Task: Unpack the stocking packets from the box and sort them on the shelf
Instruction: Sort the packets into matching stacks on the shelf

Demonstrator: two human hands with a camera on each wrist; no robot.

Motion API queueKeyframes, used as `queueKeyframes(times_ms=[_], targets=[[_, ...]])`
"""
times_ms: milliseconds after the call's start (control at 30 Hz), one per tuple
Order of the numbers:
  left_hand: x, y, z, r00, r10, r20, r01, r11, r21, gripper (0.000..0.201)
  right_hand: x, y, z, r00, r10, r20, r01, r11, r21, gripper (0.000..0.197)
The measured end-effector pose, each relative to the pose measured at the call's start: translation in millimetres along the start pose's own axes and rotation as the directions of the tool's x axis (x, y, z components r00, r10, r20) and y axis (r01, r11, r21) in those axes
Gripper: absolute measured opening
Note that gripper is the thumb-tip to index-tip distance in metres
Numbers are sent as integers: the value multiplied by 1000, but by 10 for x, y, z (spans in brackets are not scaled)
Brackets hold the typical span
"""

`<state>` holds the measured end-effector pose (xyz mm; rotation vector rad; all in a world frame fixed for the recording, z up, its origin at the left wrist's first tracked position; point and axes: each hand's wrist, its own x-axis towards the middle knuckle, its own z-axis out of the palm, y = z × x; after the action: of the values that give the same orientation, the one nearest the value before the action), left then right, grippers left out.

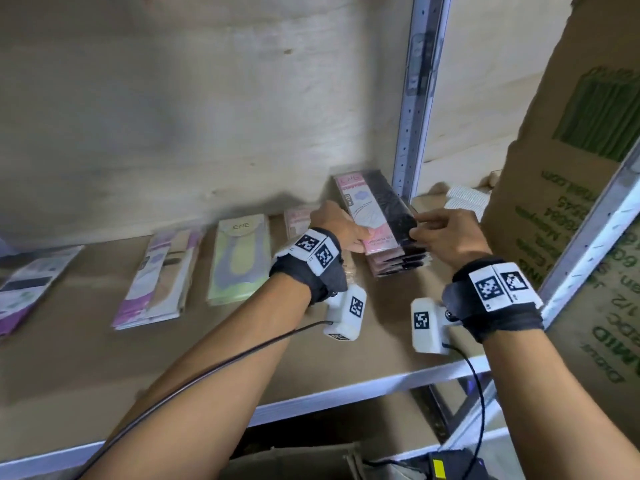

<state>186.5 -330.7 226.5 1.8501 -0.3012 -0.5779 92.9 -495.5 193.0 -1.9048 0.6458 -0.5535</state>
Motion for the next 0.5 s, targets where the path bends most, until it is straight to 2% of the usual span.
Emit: queueKeyframes(times_ms=[200,333,500], targets=[[207,-23,228,999,-24,-48,31,984,173,46,57,101,-44,999,51,-19,-53,982,-180,28],[243,-23,275,998,-8,-67,27,956,292,55,51,104,-47,997,80,-23,-83,978,-193,27],[259,-24,282,997,-12,-73,37,932,360,56,25,63,-57,994,104,-12,-104,968,-226,26]])
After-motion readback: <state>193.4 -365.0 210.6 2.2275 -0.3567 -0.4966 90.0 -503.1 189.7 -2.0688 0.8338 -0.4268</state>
